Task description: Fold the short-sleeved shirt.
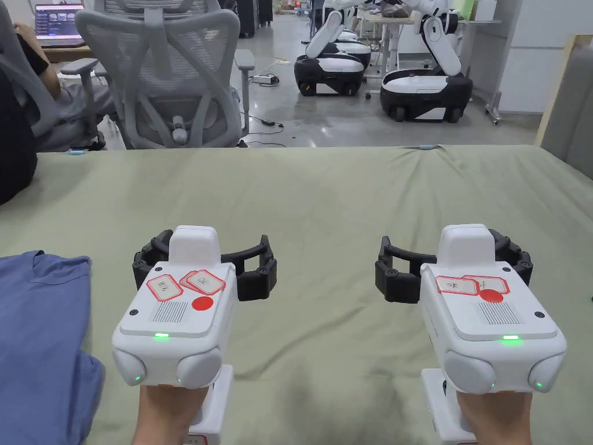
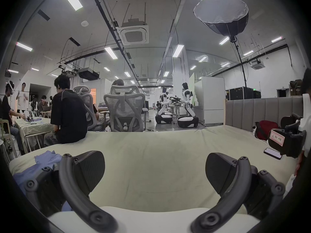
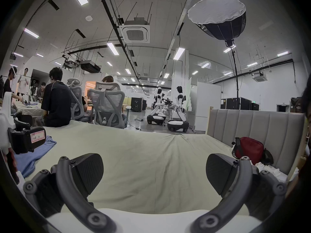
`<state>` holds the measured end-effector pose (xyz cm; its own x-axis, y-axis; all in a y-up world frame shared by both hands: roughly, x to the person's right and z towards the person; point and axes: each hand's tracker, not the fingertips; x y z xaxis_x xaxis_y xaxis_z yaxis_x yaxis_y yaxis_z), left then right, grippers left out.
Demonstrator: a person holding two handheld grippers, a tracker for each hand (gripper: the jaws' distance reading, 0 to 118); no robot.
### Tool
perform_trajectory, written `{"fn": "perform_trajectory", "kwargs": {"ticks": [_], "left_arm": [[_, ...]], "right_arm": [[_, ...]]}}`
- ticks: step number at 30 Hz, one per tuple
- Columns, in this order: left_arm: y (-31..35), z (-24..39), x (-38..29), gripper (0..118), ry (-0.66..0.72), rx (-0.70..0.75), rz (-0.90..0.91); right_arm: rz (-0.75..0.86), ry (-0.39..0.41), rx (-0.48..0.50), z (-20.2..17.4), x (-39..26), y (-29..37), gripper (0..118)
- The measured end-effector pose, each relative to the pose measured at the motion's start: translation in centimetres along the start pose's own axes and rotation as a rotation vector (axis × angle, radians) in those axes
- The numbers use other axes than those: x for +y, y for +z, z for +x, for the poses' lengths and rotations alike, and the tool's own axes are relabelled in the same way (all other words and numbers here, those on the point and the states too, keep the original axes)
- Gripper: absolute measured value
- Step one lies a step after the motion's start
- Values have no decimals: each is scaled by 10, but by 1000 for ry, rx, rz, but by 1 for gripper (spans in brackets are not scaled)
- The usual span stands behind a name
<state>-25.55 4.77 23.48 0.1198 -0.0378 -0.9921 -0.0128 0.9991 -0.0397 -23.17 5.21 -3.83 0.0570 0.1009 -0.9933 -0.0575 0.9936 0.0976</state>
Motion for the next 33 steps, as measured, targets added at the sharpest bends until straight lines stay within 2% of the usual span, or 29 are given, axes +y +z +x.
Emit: {"fn": "perform_trajectory", "kwargs": {"ticks": [6, 7, 8, 9, 10, 11, 12, 16, 27, 30, 33], "left_arm": [[1, 1, -1, 118, -7, 6, -3], [2, 0, -1, 113, 3, 3, 0], [4, -2, 0, 103, 18, -8, 2], [5, -2, 0, 82, 25, -17, 7], [5, -2, 0, 42, 25, -20, 8], [4, 0, 0, 12, 12, -7, 8], [3, 3, -1, 0, -15, 21, 3], [4, 2, -1, 0, 23, -20, -1], [3, 3, -1, 0, 3, 7, 4], [5, -7, 1, 0, 3, 31, 10], [16, -32, 3, 0, 13, 89, 12]], "right_arm": [[-9, -4, 9, 1, -2, 2, 118], [-9, -7, 12, 1, -2, 2, 118], [-8, -11, 6, 1, -2, 2, 117], [-8, -16, 1, 1, -2, 3, 107], [-7, -19, 2, 1, -1, 5, 77], [-7, -20, -8, 1, -1, 6, 39], [-19, -12, -22, 0, -1, 5, 2], [-39, -14, -19, 1, -5, 2, 0], [-48, -4, -10, -1, -9, 0, 0], [-44, 2, 4, -12, -4, -1, 0], [-27, -4, 68, -39, 4, -3, 0]]}}
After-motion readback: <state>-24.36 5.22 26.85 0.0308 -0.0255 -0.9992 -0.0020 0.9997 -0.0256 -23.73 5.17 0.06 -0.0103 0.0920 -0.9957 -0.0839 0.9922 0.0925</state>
